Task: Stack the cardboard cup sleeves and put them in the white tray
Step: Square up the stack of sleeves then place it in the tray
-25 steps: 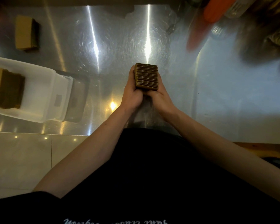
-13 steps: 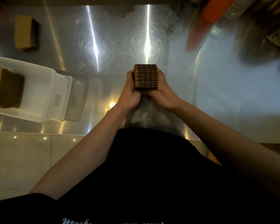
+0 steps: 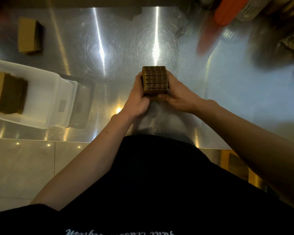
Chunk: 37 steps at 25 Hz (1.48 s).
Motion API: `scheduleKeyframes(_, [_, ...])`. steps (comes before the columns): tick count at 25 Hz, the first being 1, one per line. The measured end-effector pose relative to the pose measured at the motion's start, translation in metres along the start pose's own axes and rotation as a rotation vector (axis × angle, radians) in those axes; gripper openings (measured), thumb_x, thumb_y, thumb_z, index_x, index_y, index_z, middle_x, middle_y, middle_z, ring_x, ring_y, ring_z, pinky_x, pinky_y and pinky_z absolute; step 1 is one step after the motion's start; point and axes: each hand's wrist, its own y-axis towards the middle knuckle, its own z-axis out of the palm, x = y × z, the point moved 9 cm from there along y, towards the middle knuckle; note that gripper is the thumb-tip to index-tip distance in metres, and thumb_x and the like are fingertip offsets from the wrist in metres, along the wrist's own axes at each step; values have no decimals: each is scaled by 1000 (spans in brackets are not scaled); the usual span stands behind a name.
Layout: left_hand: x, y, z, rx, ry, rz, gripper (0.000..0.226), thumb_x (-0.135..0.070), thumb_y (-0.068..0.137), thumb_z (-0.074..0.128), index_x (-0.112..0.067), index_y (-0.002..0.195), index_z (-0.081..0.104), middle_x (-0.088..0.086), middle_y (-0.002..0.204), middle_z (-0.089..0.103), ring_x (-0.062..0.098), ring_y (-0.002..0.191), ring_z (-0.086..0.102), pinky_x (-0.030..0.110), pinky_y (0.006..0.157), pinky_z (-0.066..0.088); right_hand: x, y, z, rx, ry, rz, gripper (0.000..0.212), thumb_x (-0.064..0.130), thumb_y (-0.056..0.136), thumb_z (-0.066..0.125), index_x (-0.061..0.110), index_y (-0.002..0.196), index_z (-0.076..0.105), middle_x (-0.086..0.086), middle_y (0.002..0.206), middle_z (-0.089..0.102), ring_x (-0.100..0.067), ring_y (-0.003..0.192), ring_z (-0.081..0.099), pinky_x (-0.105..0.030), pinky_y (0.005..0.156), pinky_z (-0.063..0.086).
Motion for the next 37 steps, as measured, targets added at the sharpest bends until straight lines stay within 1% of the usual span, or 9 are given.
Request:
scheduleKeyframes(3, [-3, -3, 2, 7, 53, 17, 95, 0, 91, 53, -27, 155, -13, 9, 160, 30, 23, 143, 38, 38, 118, 31, 0, 2, 10, 26, 2, -12, 73, 16, 93, 58, 9, 152, 15, -6, 155, 28, -10, 142, 27, -18, 117, 19])
scheduleKeyframes(6, [-4, -5, 1, -28, 59, 12, 90, 0, 92, 53, -28, 156, -4, 7, 158, 34, 22, 141, 40, 36, 117, 32, -6, 3, 15, 40, 7, 30, 82, 24, 91, 57, 8, 154, 6, -6, 159, 22, -15, 146, 23, -32, 121, 20])
scheduleKeyframes(9, [-7, -8, -2, -71, 46, 42, 72, 2, 90, 54, -18, 151, 22, 6, 144, 49, 18, 130, 49, 24, 109, 38, -2, 2, 13, 17, -5, -10, 73, 24, 91, 57, 7, 151, 19, -8, 153, 30, -12, 140, 29, -20, 117, 22])
scheduleKeyframes(12, [-5, -6, -3, -70, 44, 40, 61, 4, 88, 57, -10, 142, 32, 2, 127, 55, 13, 115, 55, 7, 94, 41, 0, 1, 9, -10, -16, -27, 65, 22, 92, 59, 8, 147, 27, -9, 146, 35, -10, 134, 34, -9, 110, 21])
scheduleKeyframes(15, [-8, -5, -4, -59, 48, 47, 62, 7, 84, 58, -10, 139, 34, -1, 122, 54, 8, 108, 54, 4, 91, 39, 0, 0, 7, -18, -21, -16, 64, 18, 93, 59, 11, 147, 26, -8, 146, 36, -8, 132, 34, -11, 108, 23])
scheduleKeyframes(17, [-11, -4, -6, -57, 51, 39, 60, 6, 83, 57, -10, 137, 36, 1, 122, 56, 10, 108, 55, 12, 92, 41, 0, 2, 7, -19, -21, -2, 63, 17, 93, 59, 13, 147, 26, -8, 145, 36, -8, 130, 35, -12, 107, 25])
scheduleKeyframes(23, [-18, -9, -8, 12, 104, -43, 54, 3, 87, 47, -12, 136, 32, 9, 125, 57, 20, 111, 56, 26, 93, 42, 3, 2, 7, -5, -70, 16, 65, 36, 91, 59, 17, 146, 31, -5, 142, 42, -16, 131, 41, -36, 112, 36])
scheduleKeyframes(28, [-47, -5, -48, -37, 87, -17, 55, 5, 88, 46, -14, 137, 30, 9, 122, 57, 20, 108, 56, 21, 85, 41, 41, 27, -14, -10, -155, -9, 68, 34, 91, 60, 17, 148, 26, -4, 143, 42, -19, 131, 42, -42, 108, 39])
scheduleKeyframes(37, [-72, -10, -71, -109, 109, -9, 57, 8, 85, 42, -13, 137, 33, 1, 107, 55, 1, 85, 53, 2, 65, 40, 61, 44, -22, -24, -179, -46, 67, 27, 92, 60, 20, 148, 25, -3, 144, 41, -17, 131, 42, -32, 110, 36])
